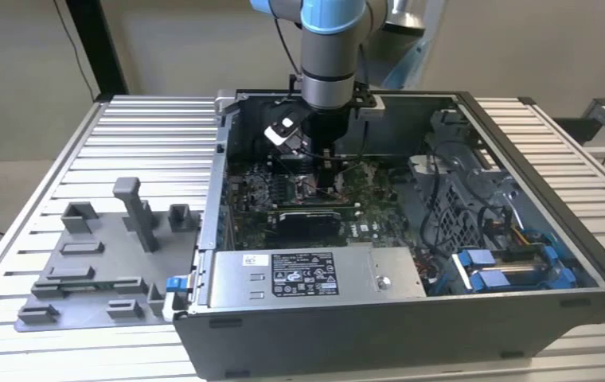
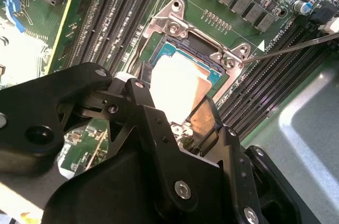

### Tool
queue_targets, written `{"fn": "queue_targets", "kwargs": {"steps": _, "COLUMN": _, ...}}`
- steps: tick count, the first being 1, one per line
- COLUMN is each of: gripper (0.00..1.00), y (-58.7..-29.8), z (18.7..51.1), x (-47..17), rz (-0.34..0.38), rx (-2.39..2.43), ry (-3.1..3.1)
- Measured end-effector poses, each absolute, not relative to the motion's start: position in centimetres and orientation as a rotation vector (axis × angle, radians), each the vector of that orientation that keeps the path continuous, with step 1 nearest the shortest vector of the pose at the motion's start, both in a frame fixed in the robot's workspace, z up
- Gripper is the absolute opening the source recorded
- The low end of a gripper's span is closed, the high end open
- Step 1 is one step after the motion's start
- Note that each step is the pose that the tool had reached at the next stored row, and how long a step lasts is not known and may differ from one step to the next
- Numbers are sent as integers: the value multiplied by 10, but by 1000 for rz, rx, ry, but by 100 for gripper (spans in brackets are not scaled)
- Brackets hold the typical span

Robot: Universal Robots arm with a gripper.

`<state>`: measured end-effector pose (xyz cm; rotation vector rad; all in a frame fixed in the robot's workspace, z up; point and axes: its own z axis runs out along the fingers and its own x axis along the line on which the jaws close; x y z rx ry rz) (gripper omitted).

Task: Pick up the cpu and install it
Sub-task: 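Install the first cpu locking lever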

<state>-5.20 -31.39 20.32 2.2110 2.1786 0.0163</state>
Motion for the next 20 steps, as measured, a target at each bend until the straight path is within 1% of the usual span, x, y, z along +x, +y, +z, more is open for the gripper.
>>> {"fn": "queue_targets", "kwargs": {"steps": 20, "gripper": 0, "y": -312, "z": 198, "x": -51, "rz": 15, "rx": 2211, "ry": 2179}}
